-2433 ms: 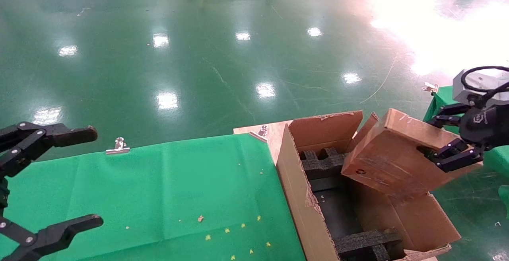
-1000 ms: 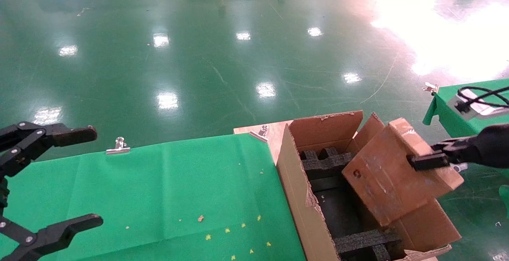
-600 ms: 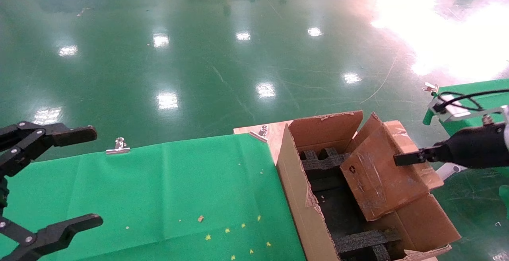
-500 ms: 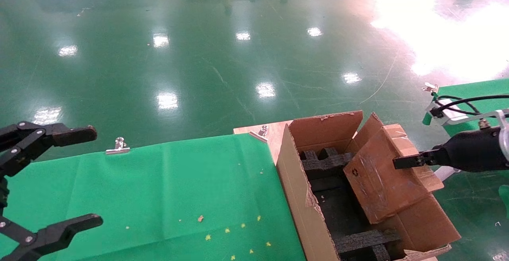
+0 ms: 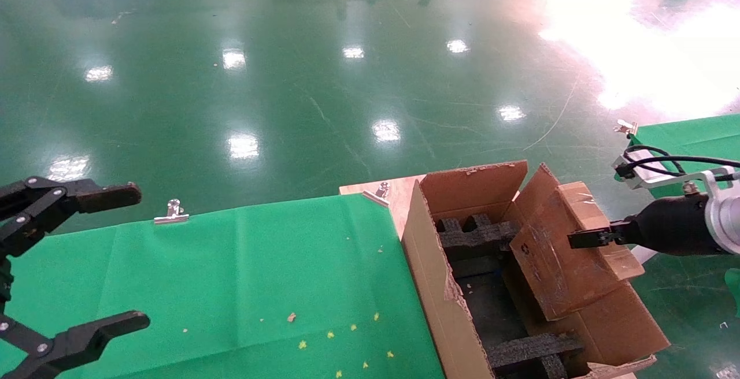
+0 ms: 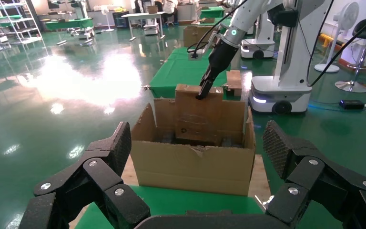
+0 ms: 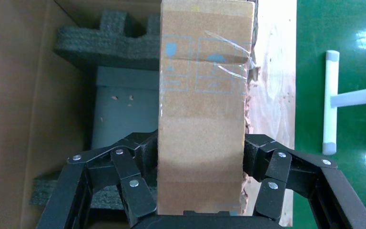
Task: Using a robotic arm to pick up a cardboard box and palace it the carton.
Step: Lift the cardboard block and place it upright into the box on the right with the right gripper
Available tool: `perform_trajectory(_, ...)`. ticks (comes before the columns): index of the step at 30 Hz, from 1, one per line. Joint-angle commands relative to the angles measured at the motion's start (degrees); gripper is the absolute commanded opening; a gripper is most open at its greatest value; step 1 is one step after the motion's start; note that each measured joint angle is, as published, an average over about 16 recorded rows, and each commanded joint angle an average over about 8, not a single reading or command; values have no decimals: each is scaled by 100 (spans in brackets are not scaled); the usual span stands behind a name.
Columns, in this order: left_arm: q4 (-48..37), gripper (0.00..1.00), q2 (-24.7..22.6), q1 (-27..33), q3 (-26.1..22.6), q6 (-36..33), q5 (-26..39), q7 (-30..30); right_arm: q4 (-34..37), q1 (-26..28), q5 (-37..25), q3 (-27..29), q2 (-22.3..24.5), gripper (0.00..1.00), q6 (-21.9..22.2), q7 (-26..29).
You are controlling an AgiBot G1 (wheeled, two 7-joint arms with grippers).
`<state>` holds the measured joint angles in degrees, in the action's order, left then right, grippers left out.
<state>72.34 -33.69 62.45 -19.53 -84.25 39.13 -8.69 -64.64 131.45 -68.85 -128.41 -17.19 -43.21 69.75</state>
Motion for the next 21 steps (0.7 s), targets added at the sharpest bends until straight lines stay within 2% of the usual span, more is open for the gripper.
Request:
perform_trajectory(1, 0, 100, 0, 0, 0, 0, 0, 0, -152, 3, -166, -57, 15, 0, 138, 211)
perform_trajectory(9, 0, 100, 0, 0, -1, 0, -1, 0, -303, -245, -394, -215, -104, 0, 578, 685)
perform_trajectory(21, 0, 100, 1, 0, -2, 1, -1, 1, -143, -795, -271, -315, -374, 0, 1062, 826)
